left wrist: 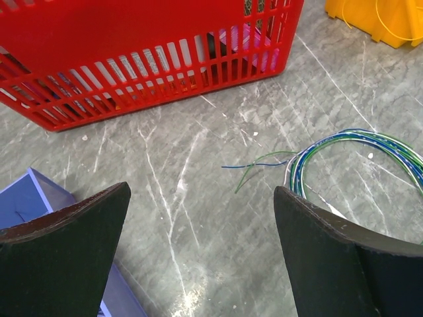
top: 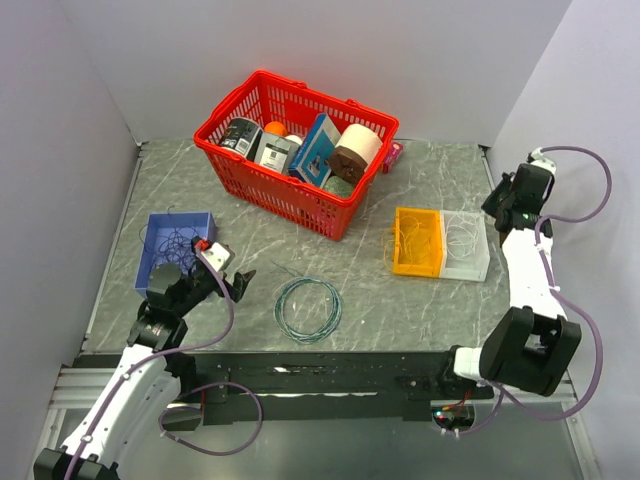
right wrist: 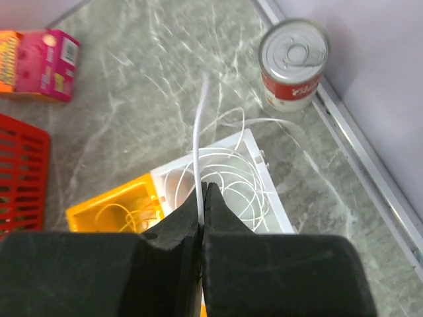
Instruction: Untangle the cables
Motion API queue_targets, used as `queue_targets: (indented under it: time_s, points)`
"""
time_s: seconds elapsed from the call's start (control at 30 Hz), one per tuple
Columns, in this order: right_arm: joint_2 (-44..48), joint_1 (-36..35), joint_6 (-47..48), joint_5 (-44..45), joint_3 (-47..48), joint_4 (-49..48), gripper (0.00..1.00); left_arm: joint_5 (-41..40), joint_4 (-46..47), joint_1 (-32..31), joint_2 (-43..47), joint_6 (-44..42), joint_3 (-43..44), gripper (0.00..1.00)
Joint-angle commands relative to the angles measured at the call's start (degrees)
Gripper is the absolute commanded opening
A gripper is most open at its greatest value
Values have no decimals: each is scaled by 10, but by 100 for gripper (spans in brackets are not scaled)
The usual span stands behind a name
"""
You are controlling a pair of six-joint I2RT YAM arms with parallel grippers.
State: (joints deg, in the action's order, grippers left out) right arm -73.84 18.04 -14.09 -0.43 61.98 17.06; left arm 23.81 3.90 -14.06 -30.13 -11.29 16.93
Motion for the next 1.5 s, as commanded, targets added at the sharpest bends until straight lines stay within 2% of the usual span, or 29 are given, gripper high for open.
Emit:
queue_targets:
  time_s: [0.0,0.2,0.5,0.57,0.6,0.8,0.87,0.93,0.97,1.07,1.2,1.33,1.47]
  points:
    - [-38,1,-5,8,1,-4,0,-7,35,0,6,11,-8,96]
    - [-80,1,-21,-26,-37,10,0,-8,39,0,4,12,-11,96]
    - [-167,1,-23,-40,2,50,0,-9,46,1,6,14,-14,96]
    - [-159,0,-23,-35,5,52,11,-10,44,1,6,13,-13,96]
    - [-155,0,-23,-34,6,53,27,-9,44,1,5,14,-13,96]
    - [-104,-17,-2,1,13,73,67,-7,50,1,3,15,-15,96]
    - [-87,-22,4,3,19,81,74,-8,51,1,3,16,-15,96]
    - [-73,-26,6,3,31,97,96,-10,51,1,5,18,-15,96]
    - [-67,-36,10,23,34,101,100,-16,54,1,5,27,-15,96]
    - [-39,-68,34,71,47,112,100,-71,80,4,6,55,-20,96]
    - [15,-156,87,130,28,71,100,-193,118,42,12,97,-23,96]
    - [102,-178,117,96,-27,-10,100,-236,131,103,36,141,-20,96]
    - [199,-198,123,45,-136,-157,100,-250,138,170,60,167,-31,96]
